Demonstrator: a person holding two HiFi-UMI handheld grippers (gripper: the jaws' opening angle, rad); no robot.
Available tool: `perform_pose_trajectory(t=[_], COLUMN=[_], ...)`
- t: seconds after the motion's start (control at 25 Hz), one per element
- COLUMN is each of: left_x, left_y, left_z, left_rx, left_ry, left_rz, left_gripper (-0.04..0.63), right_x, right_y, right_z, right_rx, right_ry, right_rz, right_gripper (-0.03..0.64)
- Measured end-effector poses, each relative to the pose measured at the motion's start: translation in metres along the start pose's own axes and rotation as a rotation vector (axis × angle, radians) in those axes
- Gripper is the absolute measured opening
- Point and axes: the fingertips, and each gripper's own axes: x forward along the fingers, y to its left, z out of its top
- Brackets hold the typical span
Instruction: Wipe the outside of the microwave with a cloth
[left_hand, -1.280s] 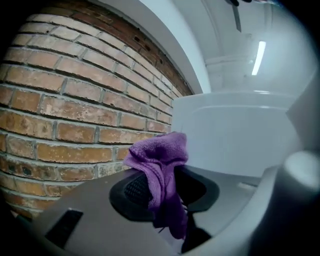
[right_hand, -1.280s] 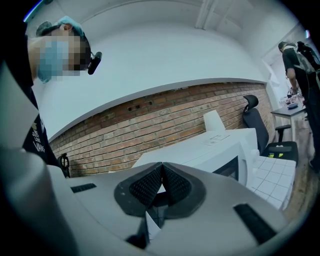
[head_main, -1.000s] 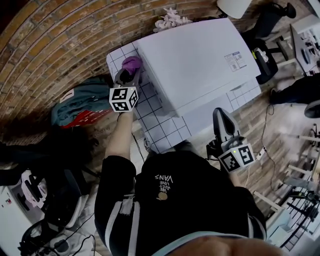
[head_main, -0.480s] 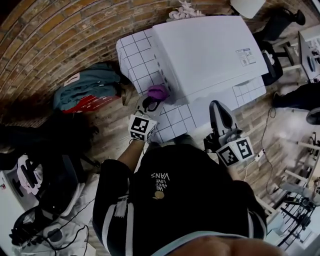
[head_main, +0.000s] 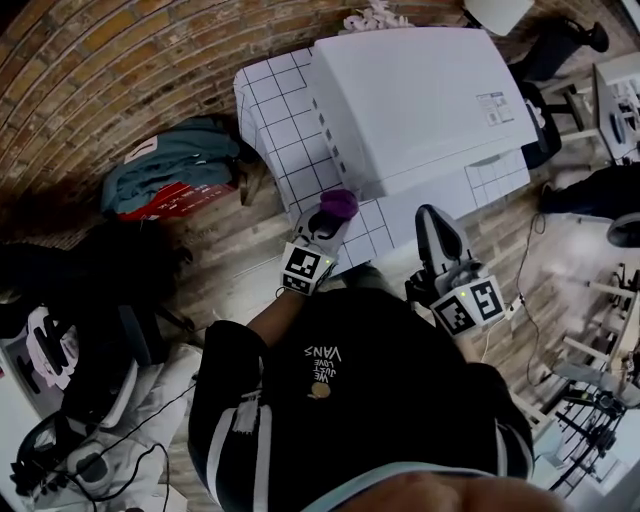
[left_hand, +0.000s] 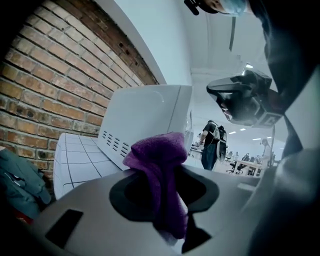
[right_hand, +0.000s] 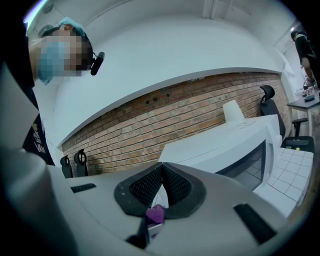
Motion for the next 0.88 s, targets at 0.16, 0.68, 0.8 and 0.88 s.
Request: perform_pose_trajectory(t=[0.16, 0.68, 0.8, 0.88], left_x=[0.015, 0.052, 0.068, 0.078], left_y=[0.010, 0.109, 0.152, 0.180], left_z=[0.006, 0.030, 0.044, 0.054], left_rx=[-0.005, 0.013, 0.028, 0.032], left_ry=[-0.023, -0.048, -0.051, -0.053], left_rz=[0.017, 0.157, 0.208, 0.247], left_gripper=[0.130, 0.130, 0.130, 0.130], right_x=[-0.002, 0.003, 0.003, 0.002], right_y=[-0.005, -0.035, -0.044, -0.051], right_z=[0.002, 0.009, 0.010, 0.010], right_rx=[-0.003, 0.011, 0.013, 0.019], right_ry=[0.003, 0.007, 0.012, 0.014], right_rz=[-0.013, -0.041, -0.057, -0.070], right_gripper=[0.000, 0.000, -0.001, 0.000])
